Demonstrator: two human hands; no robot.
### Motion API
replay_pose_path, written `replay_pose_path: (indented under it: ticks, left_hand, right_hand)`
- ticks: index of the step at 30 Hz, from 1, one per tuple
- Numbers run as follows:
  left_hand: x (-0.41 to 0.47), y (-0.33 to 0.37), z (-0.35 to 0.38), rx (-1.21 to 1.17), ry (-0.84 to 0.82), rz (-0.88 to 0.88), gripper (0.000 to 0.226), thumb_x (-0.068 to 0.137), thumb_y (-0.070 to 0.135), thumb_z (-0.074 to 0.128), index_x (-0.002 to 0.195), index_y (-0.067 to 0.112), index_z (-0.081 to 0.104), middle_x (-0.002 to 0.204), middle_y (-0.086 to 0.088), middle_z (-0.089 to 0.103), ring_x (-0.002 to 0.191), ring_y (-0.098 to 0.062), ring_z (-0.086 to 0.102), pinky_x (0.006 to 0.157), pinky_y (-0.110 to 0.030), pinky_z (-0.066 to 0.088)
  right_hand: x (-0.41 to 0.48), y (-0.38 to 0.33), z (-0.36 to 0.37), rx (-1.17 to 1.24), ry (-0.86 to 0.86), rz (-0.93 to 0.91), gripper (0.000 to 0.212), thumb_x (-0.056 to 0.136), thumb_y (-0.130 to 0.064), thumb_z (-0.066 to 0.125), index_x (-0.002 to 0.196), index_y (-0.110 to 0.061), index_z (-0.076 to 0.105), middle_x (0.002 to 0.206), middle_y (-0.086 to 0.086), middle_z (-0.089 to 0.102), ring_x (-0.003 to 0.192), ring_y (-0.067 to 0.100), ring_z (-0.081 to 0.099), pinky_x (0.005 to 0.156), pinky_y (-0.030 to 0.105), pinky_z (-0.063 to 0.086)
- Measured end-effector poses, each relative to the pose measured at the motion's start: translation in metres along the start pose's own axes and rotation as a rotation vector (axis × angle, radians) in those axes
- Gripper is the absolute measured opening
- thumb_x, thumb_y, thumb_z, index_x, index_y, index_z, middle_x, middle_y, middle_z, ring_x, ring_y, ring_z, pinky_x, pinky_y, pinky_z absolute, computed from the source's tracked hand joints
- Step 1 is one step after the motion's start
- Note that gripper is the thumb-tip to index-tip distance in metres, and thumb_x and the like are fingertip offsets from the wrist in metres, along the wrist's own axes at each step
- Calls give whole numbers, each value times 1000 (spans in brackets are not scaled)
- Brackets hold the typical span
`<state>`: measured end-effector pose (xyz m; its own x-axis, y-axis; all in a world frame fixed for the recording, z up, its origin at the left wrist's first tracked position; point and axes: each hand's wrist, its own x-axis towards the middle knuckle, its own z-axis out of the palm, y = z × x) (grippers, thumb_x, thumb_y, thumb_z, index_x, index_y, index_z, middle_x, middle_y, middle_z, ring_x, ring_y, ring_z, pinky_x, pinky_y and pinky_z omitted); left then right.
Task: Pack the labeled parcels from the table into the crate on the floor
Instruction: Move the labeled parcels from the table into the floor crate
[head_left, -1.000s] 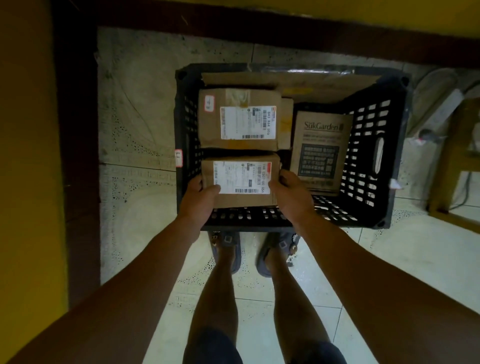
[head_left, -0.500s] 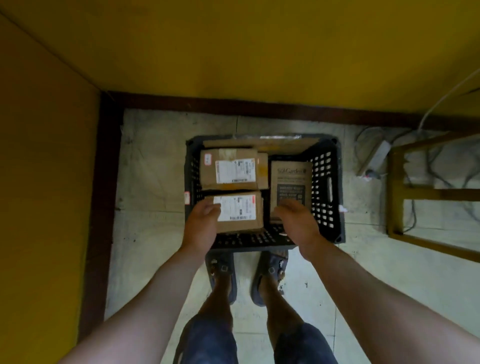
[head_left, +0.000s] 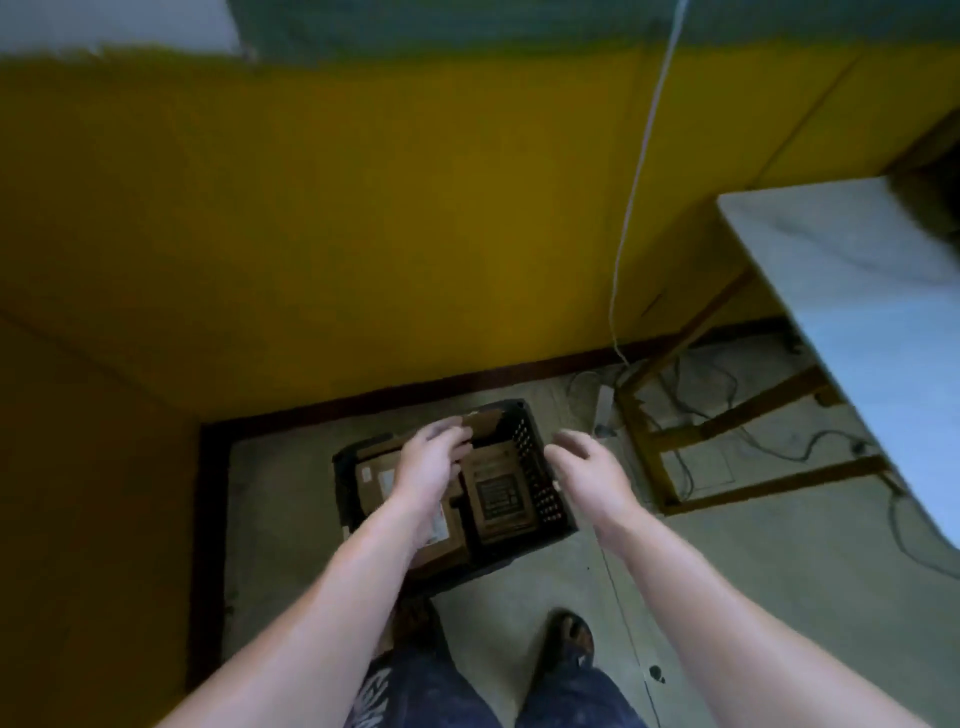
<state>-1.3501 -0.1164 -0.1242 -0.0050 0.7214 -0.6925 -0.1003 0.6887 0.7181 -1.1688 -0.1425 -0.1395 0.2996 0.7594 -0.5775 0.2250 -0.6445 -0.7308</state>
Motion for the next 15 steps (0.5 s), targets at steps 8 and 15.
replay_pose_path:
  ticks: [8, 15]
  left_hand:
    - [-53, 54, 150, 135, -225, 211, 22, 100, 23, 52, 119, 21, 64, 117, 1, 69, 106, -13, 65, 90, -29, 48]
    - [-109, 44, 337, 209, -416, 305, 24, 99, 19, 54, 120, 15, 65, 113, -1, 71, 106, -18, 66, 96, -34, 50]
  right_hand:
    - [-36, -13, -169, 124, 223, -130, 31, 93, -36, 58, 124, -34, 59, 122, -11, 59, 112, 12, 56, 102, 37, 47]
    - [-56, 25, -363, 245, 397, -203, 30, 93, -25, 60, 123, -20, 62, 122, 0, 64, 113, 17, 60, 104, 43, 46]
